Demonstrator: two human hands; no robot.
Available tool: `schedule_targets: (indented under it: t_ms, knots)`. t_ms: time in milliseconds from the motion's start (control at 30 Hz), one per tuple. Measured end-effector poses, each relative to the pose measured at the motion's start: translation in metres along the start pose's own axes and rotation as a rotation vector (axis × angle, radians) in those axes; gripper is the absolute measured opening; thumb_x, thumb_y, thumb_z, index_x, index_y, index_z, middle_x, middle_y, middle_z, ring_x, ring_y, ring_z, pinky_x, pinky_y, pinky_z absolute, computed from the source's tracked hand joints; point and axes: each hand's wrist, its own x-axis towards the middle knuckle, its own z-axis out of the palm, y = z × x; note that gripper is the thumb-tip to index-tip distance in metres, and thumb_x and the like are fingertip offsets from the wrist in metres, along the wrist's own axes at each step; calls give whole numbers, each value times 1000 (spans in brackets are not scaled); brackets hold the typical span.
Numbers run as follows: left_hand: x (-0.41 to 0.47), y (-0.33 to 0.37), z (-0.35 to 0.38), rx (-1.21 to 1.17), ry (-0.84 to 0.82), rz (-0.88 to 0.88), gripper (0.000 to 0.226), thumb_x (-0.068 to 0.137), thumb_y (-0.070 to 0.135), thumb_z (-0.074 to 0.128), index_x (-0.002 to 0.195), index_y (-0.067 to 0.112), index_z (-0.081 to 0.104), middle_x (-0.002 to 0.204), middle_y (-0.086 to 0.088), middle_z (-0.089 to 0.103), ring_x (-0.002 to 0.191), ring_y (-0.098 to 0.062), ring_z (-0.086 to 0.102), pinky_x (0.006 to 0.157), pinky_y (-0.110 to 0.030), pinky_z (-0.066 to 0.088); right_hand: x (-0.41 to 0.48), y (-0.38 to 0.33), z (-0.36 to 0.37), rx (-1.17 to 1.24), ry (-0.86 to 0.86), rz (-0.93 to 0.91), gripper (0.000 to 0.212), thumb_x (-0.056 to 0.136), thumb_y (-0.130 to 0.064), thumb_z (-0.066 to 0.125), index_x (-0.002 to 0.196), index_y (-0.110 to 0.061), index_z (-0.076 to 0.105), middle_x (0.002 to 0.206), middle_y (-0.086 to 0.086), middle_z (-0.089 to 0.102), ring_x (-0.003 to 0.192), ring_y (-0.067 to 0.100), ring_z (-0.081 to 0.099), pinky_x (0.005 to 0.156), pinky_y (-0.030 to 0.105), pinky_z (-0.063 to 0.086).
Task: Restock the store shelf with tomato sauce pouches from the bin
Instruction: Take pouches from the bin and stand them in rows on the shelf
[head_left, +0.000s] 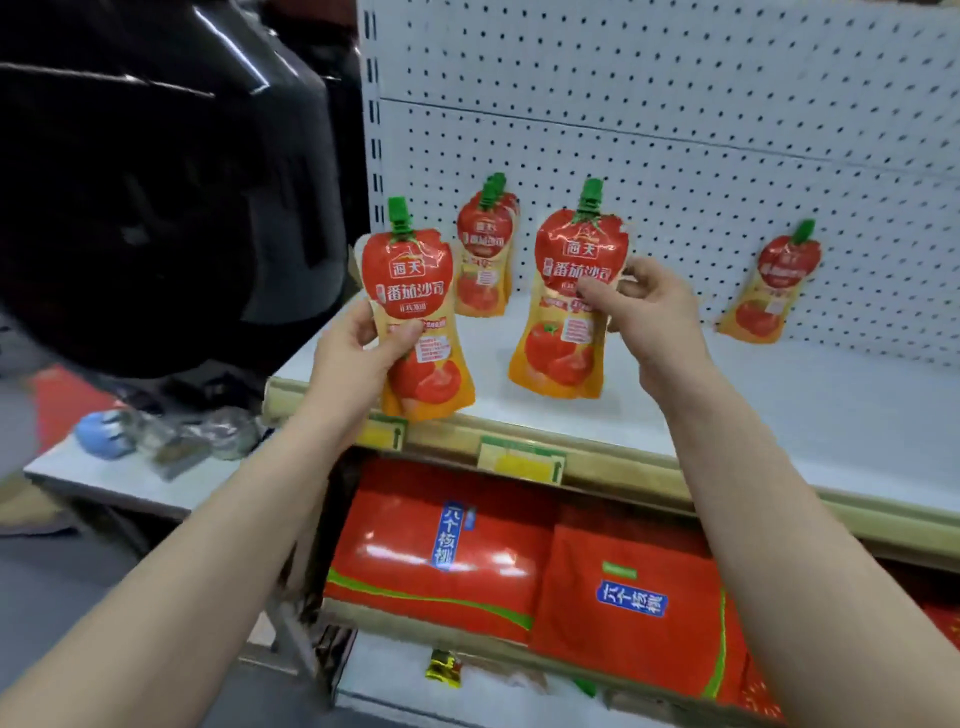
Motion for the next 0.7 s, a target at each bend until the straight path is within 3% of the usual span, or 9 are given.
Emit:
schedule_targets:
  t_ms: [67, 200, 267, 433, 600, 700]
  knots:
    - [15, -1, -6, 26, 36, -2, 16, 88, 15, 68, 101, 26, 67, 107, -5, 72, 103, -23, 68, 79, -34, 53, 28, 8, 22, -6, -20, 8, 17, 85, -11, 74, 92, -20, 60, 82, 1, 71, 64, 0, 67, 54, 12, 47]
    - [40, -8, -8, 23, 87, -34, 19, 89, 17, 68, 106, 23, 66, 107, -1, 72, 98, -16, 69, 70, -25, 52, 73, 37, 57, -9, -81, 75, 20, 84, -9, 74, 96, -20, 63, 94, 13, 75, 89, 27, 74, 81, 45, 60]
    - [50, -12, -5, 15, 97, -51, 22, 89, 17, 67, 110, 21, 66, 110, -1, 72, 100, -16, 69, 71, -25, 53, 90, 52, 69, -14, -87, 95, 21, 85, -7, 72, 101, -18, 63, 94, 15, 74, 88, 30, 73, 85, 52, 58]
    - [71, -20, 1, 8, 116, -83, 20, 88, 18, 68, 106, 25, 66, 107, 1, 72, 101, -16, 69, 79, -30, 55, 120, 76, 88, -14, -56, 120, 21, 84, -12, 74, 99, -23, 63, 91, 11, 76, 86, 27, 74, 84, 53, 58]
    - [82, -26, 6, 8, 132, -100, 26, 88, 18, 68, 113, 23, 65, 104, 6, 72, 94, -10, 69, 65, -16, 53, 138, 84, 105, -55, -31, 100, 15, 79, -24, 75, 84, -31, 62, 83, 2, 76, 78, 20, 74, 81, 51, 59]
    - [86, -30, 7, 13, 129, -103, 30, 86, 20, 69, 116, 23, 64, 105, 7, 73, 96, -10, 69, 71, -20, 54, 145, 87, 110, -62, -14, 87, 14, 79, -31, 74, 84, -35, 62, 86, -3, 77, 80, 16, 74, 81, 47, 60]
